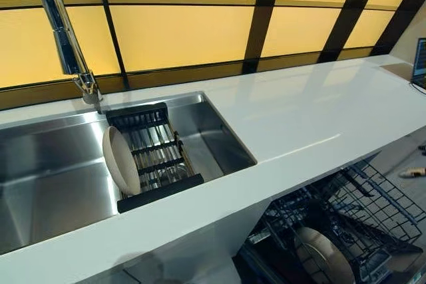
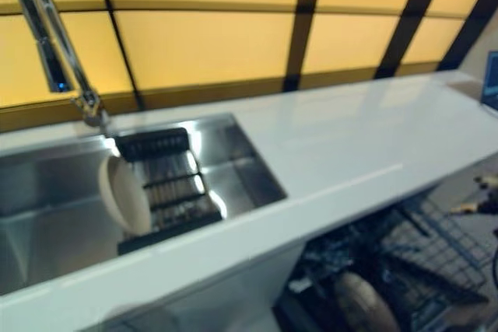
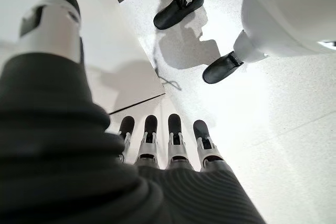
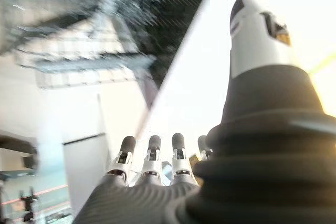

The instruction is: Take plates into dishwasher

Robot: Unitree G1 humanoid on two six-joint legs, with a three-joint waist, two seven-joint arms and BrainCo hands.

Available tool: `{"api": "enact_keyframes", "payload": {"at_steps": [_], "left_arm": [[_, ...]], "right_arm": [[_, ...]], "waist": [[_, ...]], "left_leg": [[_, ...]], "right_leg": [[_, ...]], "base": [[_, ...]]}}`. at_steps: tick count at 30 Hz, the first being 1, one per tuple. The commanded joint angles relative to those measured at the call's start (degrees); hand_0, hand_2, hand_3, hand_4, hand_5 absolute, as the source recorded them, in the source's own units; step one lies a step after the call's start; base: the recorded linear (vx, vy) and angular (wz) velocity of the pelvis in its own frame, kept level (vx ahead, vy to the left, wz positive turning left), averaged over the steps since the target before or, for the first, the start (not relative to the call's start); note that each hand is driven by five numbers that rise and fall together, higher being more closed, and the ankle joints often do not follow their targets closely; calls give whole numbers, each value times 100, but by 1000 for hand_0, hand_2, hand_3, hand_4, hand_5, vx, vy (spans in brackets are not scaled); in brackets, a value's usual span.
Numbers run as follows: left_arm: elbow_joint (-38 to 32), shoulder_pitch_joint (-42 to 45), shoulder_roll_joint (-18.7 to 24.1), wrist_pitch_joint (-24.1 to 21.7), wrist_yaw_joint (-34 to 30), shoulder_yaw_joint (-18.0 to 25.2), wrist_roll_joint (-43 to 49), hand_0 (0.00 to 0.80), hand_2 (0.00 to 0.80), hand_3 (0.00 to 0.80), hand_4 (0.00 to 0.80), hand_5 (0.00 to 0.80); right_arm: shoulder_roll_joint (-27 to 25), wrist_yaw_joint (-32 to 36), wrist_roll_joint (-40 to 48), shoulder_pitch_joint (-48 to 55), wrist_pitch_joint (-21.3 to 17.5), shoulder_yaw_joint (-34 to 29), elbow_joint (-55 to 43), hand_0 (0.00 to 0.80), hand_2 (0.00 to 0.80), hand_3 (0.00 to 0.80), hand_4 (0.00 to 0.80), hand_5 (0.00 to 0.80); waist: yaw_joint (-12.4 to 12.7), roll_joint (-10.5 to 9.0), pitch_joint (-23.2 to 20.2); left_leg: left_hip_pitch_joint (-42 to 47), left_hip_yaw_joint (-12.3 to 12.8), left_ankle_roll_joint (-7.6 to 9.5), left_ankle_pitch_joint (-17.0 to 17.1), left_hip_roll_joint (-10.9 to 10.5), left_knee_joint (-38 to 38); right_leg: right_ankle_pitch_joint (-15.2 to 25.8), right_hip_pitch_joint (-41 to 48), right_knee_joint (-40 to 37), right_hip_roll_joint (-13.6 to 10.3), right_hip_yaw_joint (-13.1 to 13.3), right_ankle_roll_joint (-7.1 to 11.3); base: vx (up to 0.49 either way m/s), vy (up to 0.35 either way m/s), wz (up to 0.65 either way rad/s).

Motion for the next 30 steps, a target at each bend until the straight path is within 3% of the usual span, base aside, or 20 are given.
{"api": "enact_keyframes", "payload": {"at_steps": [1,10,16,24,30], "left_arm": [[139,-159,301,-134,7,-51,33,0,0,0,0,0],[209,-155,307,-152,-6,-147,10,0,0,0,0,0],[242,-171,340,-160,-74,-207,7,0,0,0,0,0],[211,-153,282,-114,-84,-252,22,0,0,0,0,0],[179,-157,234,-112,5,-307,-79,0,0,0,0,0]], "right_arm": [[-326,-353,104,-837,-73,109,384,0,0,0,0,0],[-566,-812,-118,-2441,-6,1192,664,0,0,0,0,0],[-682,-972,75,-3605,-156,2028,780,0,0,0,0,0],[-419,-944,-698,-4619,-664,3090,215,0,0,0,0,0],[-163,-777,-1318,-5152,-1315,3855,-46,0,0,0,0,0]], "waist": [[278,-269,12],[470,-295,-13],[579,-331,-50],[743,-339,-100],[931,-336,-60]], "left_leg": [[-64,-567,91,-59,48,16],[-37,-697,101,-57,3,16],[-32,-774,86,-45,-26,16],[-42,-934,102,-32,-80,16],[-105,-1068,102,3,-113,16]], "right_leg": [[14,169,44,-92,75,530],[-12,263,27,-139,-16,510],[-29,314,20,-159,-79,507],[-49,366,11,-194,-194,501],[-58,388,-4,-265,-363,506]], "base": [[9,13,11],[12,12,7],[10,7,6],[25,-4,5],[15,-4,8]]}}
